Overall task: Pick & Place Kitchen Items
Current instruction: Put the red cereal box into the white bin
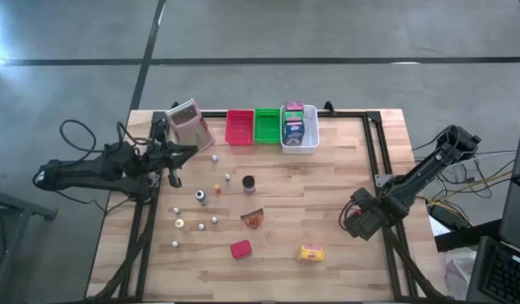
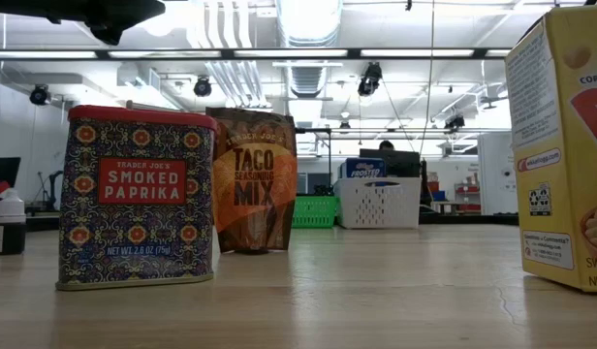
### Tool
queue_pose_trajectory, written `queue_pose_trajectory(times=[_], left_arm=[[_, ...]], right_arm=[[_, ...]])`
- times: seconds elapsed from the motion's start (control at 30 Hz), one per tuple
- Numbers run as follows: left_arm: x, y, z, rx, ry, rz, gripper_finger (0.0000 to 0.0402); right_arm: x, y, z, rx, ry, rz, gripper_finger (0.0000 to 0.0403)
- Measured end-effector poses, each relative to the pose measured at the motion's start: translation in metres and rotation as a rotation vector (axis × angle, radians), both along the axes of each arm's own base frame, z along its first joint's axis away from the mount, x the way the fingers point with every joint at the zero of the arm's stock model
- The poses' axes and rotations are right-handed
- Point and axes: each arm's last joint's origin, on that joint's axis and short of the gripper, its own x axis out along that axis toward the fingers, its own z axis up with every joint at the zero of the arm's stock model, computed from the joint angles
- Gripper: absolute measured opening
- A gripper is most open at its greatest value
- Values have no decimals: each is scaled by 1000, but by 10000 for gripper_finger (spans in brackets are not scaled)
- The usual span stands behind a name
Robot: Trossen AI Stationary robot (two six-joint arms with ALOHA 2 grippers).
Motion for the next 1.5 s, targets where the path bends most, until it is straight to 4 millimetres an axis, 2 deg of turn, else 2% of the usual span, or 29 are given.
queue_pose_trajectory(times=[0.23,0.53,0.8,1.03,1.27,1.5], left_arm=[[0,0,0,0,0,0,39],[0,0,0,0,0,0,39],[0,0,0,0,0,0,39],[0,0,0,0,0,0,39],[0,0,0,0,0,0,39],[0,0,0,0,1,0,39]], right_arm=[[0,0,0,0,0,3,185],[0,0,0,-6,-5,3,199],[0,-1,0,-10,-6,3,177],[0,-2,1,-31,-30,3,173],[-1,-6,5,-36,-69,-11,184],[1,-16,12,-66,-143,-23,170]])
